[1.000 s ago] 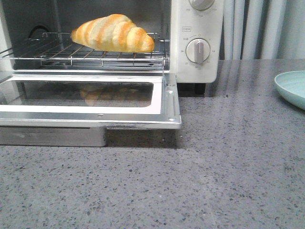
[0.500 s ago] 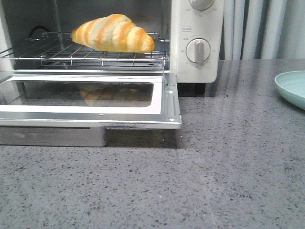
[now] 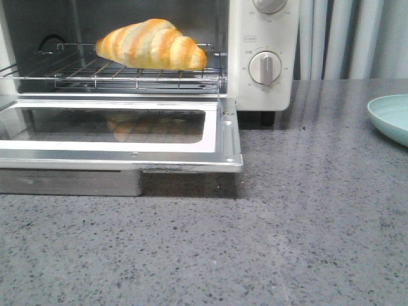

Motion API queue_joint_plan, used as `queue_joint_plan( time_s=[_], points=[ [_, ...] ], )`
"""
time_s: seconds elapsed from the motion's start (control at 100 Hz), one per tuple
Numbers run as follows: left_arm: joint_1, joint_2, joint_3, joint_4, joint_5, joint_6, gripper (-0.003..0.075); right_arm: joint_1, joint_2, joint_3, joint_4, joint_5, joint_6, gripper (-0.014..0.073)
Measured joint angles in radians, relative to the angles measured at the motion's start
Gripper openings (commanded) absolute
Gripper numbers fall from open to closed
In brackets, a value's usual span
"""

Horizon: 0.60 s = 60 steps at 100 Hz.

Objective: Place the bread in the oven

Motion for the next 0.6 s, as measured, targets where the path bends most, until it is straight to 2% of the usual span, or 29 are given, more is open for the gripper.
queue_joint_plan(
  time_s=[0.27, 0.47, 0.6],
  points=[
    [0.0, 0.0, 0.0, 0.0, 0.0, 0.0, -0.0021, 0.0, -0.007, 0.0, 0.089, -0.003, -0.151, 0.0309],
    [0.0, 0.0, 0.0, 0.0, 0.0, 0.0, -0.0021, 0.004, -0.047, 0.0, 0.097, 0.008, -0.173, 0.0309],
    [0.0, 0.0, 0.0, 0.0, 0.0, 0.0, -0.0021, 0.054, -0.087, 0.0, 0.095, 0.026, -0.176, 0.0309]
  ],
)
